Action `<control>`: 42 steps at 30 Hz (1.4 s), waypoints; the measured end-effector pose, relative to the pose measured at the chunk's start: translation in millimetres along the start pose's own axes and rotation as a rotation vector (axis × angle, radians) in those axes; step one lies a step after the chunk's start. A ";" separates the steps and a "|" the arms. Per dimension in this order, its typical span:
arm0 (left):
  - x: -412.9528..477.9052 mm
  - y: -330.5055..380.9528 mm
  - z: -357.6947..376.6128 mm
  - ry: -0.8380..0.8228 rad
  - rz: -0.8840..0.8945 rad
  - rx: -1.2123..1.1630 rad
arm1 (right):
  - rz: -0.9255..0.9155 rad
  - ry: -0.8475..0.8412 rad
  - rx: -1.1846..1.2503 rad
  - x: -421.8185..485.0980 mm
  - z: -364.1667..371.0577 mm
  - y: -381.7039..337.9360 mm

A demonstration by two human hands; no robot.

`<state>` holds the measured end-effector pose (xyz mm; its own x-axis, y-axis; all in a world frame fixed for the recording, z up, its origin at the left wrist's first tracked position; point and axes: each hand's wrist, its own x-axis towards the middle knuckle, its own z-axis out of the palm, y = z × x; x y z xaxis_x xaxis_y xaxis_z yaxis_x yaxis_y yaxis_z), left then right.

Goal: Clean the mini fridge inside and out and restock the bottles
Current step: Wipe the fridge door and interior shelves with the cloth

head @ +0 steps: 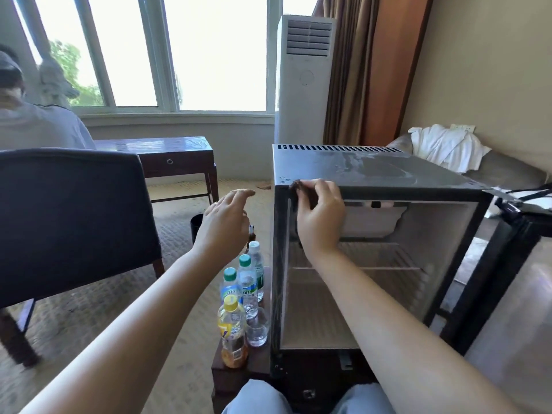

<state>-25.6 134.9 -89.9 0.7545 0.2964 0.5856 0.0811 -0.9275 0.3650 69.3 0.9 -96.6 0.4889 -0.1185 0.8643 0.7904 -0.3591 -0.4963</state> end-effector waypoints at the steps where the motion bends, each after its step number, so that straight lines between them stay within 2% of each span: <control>1: -1.6 -3.1 -1.7 -0.009 -0.002 0.001 | -0.014 -0.020 0.009 -6.8 8.7 -7.9; 3: -4.8 -8.7 -4.3 -0.025 -0.016 -0.007 | -0.025 -0.022 0.007 -14.5 17.5 -15.7; 5: -6.4 -9.6 -3.1 -0.027 -0.023 -0.023 | -0.127 -0.053 -0.019 -15.7 16.3 -11.9; 12: -12.1 -0.9 28.7 -0.055 0.003 -0.092 | -0.407 -0.282 -0.179 -34.8 14.9 6.6; 16: -26.8 2.3 44.6 -0.077 -0.087 -0.146 | -0.404 -0.466 -0.245 -88.5 10.9 38.7; 20: -43.3 -4.6 47.7 -0.117 -0.078 -0.105 | -0.322 -0.597 -0.245 -99.2 4.4 39.1; 22: -42.8 -12.4 41.3 -0.107 -0.078 -0.108 | -0.320 -0.544 -0.190 -75.8 -0.4 24.0; 26: -36.6 -20.4 33.8 -0.052 -0.123 -0.162 | -0.377 -0.213 -0.189 1.5 -3.3 -7.2; 28: -37.7 -17.9 38.5 -0.034 -0.141 -0.217 | -0.403 -0.179 -0.186 12.4 0.6 -7.5; 32: -52.3 -13.6 60.9 -0.094 -0.188 -0.288 | -0.380 -0.350 -0.180 -40.5 4.1 21.6; 37: -70.7 -23.7 73.4 -0.142 -0.269 -0.306 | -0.272 -0.702 -0.274 -129.7 6.3 70.1; 40: -76.8 -34.5 67.4 -0.146 -0.301 -0.282 | -0.125 -0.885 -0.368 -174.0 3.3 90.7; 42: -78.2 -41.7 57.7 -0.141 -0.336 -0.284 | -0.069 -0.920 -0.317 -180.8 -6.9 95.4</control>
<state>-50.4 137.2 -192.7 0.7998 0.5175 0.3041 0.1690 -0.6803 0.7132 53.8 -18.4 -299.6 0.6489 0.6333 0.4217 0.7580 -0.5864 -0.2858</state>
